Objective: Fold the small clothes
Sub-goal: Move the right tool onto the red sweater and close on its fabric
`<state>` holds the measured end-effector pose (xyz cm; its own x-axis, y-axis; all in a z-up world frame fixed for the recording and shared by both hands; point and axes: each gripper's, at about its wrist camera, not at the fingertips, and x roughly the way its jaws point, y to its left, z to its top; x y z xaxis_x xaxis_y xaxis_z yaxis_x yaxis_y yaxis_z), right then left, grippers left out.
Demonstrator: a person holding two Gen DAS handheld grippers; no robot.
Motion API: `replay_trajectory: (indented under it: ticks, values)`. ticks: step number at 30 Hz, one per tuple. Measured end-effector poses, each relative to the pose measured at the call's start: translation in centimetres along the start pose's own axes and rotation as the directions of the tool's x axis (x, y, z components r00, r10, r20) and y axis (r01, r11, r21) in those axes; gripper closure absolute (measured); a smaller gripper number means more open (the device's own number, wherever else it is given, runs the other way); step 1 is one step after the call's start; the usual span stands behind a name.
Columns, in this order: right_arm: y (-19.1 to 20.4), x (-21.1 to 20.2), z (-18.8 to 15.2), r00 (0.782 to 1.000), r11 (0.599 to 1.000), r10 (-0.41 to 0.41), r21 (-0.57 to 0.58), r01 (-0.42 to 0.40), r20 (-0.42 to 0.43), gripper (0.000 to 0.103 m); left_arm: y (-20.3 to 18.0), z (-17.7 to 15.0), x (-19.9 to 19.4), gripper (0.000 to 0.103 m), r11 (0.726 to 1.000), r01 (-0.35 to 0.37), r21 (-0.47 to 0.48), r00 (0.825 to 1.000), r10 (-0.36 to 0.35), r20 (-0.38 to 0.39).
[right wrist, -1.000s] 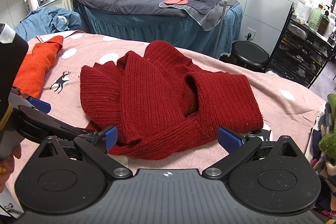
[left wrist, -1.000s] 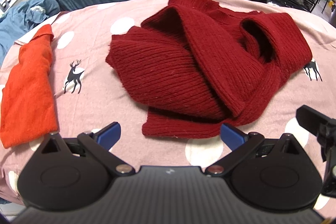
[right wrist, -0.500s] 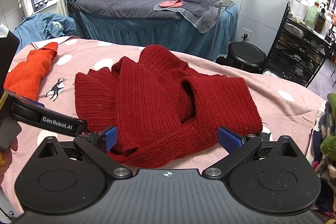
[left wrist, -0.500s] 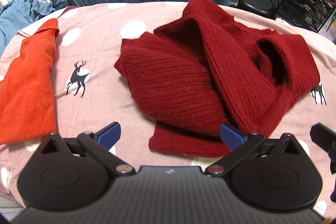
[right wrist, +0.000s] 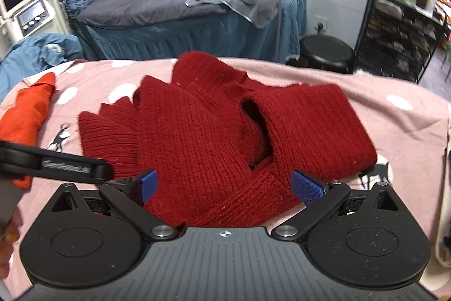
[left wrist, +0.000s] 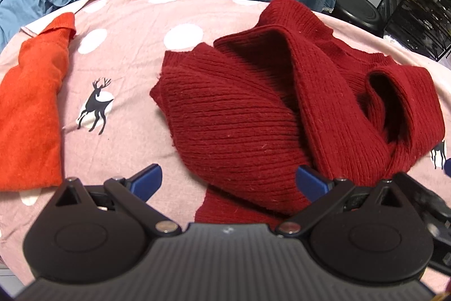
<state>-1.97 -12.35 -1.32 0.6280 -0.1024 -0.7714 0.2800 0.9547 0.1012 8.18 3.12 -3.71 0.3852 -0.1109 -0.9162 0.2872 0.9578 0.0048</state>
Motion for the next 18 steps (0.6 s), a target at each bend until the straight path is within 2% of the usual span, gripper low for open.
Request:
replay_trajectory:
  ticks: [8, 14, 18]
  values:
    - [0.1, 3.4, -1.5, 0.993, 0.992, 0.04, 0.126, -0.026, -0.113, 0.0, -0.1, 0.1, 1.8, 0.0, 0.999, -0.03, 0.027, 0.998, 0.031, -0.056]
    - [-1.0, 4.4, -1.6, 0.98, 0.977, 0.092, 0.205, -0.055, -0.176, 0.0, -0.1, 0.6, 2.8, 0.0, 1.0, 0.005, -0.011, 0.996, -0.006, -0.089]
    - [-1.6, 4.1, -1.9, 0.977, 0.97, 0.114, 0.234, -0.07, -0.181, 0.0, -0.2, 1.0, 3.2, 0.0, 1.0, -0.011, -0.007, 0.995, 0.01, -0.096]
